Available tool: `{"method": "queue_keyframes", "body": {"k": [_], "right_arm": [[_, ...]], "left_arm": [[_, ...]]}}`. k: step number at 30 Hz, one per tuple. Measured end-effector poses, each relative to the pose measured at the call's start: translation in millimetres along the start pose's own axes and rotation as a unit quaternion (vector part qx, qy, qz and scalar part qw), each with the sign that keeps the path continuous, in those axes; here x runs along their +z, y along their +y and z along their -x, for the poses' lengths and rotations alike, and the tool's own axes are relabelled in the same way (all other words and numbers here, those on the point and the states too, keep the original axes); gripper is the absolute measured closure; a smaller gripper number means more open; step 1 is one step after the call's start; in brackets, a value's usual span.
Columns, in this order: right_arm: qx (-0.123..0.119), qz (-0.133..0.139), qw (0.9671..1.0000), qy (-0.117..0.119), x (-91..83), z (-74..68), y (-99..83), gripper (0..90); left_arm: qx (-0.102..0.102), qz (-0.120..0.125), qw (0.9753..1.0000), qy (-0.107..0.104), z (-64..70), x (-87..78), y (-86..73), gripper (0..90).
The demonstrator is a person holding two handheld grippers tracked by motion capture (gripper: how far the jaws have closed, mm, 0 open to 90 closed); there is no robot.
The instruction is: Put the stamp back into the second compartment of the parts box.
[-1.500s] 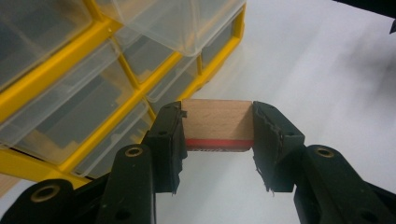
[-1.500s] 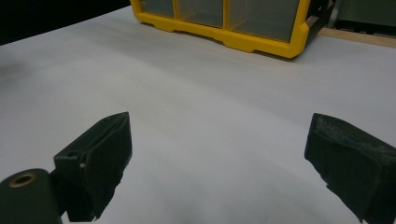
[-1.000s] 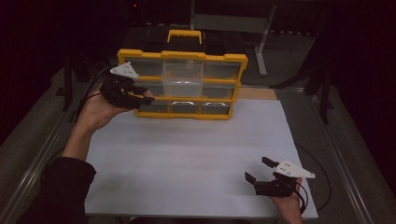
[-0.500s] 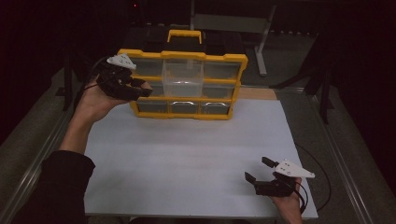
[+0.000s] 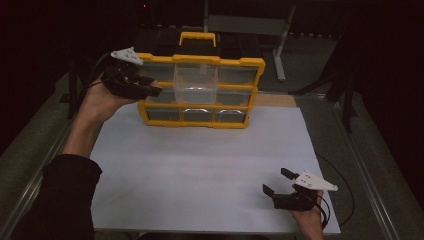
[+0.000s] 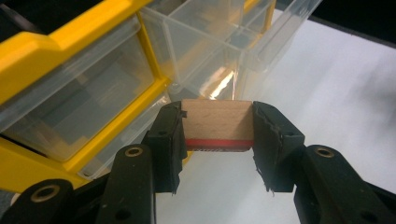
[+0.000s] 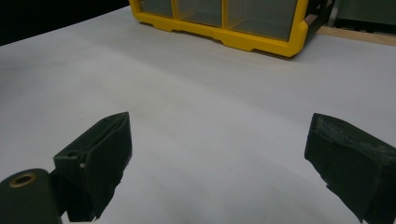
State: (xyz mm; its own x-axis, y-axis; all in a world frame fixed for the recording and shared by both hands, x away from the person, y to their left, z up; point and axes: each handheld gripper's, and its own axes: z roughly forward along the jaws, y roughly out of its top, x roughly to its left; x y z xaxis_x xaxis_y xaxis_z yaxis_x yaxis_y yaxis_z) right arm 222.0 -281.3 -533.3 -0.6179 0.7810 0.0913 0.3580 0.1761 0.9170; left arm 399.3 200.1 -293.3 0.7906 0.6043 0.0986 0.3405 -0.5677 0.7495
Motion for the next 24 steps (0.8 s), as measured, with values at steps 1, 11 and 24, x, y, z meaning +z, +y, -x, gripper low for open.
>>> {"method": "queue_keyframes", "body": {"k": [1, 11, 24], "right_arm": [[0.0, 0.0, 1.0, 0.0, 0.0, 0.0, 0.0, 7.2], [0.004, -0.001, 1.0, 0.002, -0.6, -0.6, 0.5, 7.2], [0.001, -0.004, 1.0, 0.004, -0.2, -0.4, 0.4, 7.2]], "left_arm": [[0.0, 0.0, 1.0, 0.0, 0.0, 0.0, 0.0, 56.2], [0.001, 0.004, 1.0, 0.005, -2.9, -3.4, 10.7, 56.2], [0.004, 0.006, 0.9999, 0.015, -2.7, -4.4, 32.1, 56.2]]}}
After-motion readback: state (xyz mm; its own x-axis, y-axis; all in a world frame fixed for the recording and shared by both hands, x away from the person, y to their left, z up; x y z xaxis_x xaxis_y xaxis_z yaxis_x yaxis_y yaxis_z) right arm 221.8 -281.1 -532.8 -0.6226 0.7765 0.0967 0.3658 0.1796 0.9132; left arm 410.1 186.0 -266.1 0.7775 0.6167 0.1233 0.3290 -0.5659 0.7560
